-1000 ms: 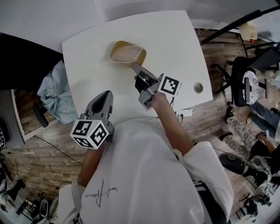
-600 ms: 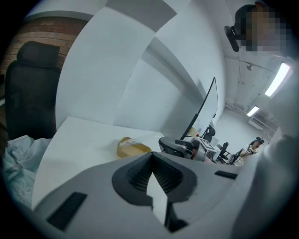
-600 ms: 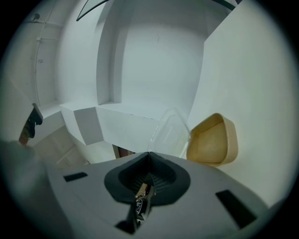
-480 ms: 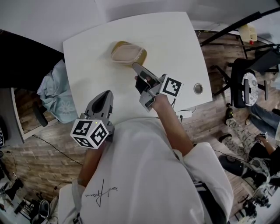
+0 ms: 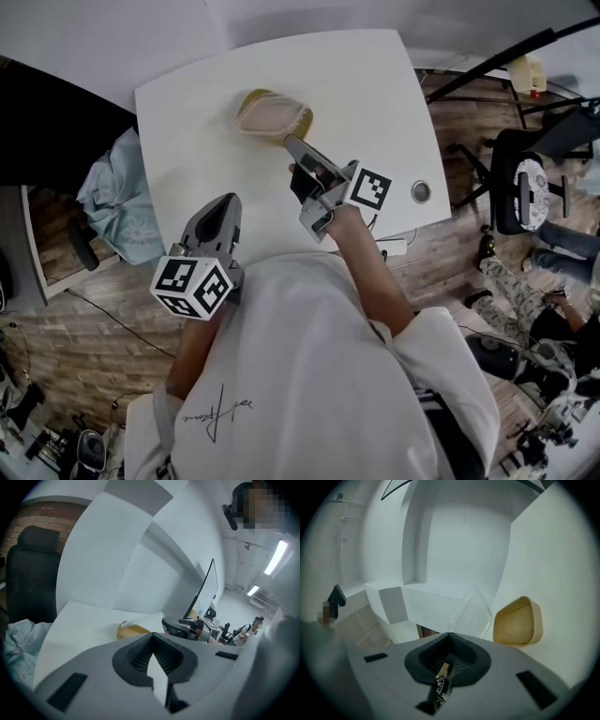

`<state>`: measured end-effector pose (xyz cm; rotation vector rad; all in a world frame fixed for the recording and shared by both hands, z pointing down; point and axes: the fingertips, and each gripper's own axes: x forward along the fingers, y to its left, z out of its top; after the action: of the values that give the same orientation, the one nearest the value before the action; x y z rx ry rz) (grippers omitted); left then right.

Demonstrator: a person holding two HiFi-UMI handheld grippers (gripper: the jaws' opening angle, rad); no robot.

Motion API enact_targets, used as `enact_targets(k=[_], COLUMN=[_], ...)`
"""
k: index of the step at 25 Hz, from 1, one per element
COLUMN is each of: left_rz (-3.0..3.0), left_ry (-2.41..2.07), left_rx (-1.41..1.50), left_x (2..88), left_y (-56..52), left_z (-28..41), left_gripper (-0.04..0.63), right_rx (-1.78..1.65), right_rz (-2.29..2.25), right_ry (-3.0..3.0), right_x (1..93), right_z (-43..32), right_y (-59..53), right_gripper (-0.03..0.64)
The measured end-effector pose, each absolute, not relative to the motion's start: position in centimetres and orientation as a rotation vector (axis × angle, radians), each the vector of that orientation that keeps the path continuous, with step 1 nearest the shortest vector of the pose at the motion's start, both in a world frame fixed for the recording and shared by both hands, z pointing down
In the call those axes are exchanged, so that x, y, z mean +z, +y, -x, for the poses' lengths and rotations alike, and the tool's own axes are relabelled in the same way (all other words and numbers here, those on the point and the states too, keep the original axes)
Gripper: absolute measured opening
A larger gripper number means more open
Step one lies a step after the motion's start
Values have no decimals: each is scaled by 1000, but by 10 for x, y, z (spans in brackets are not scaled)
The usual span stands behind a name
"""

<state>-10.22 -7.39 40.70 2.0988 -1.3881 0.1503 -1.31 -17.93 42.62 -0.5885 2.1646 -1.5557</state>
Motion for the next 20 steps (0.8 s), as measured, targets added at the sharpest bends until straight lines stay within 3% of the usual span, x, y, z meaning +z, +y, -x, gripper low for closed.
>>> enact_targets(k=[20], left_rz=[-2138], left_ry=[-1426], left_rx=[121], left_x=[395], left_y=[-75], left_z=[88], left_gripper=[5], right_rx=[-1515], right_rz=[550], right_ry=[2248], right_x=[399], right_z=[2], right_y=[-164], right_gripper=[12])
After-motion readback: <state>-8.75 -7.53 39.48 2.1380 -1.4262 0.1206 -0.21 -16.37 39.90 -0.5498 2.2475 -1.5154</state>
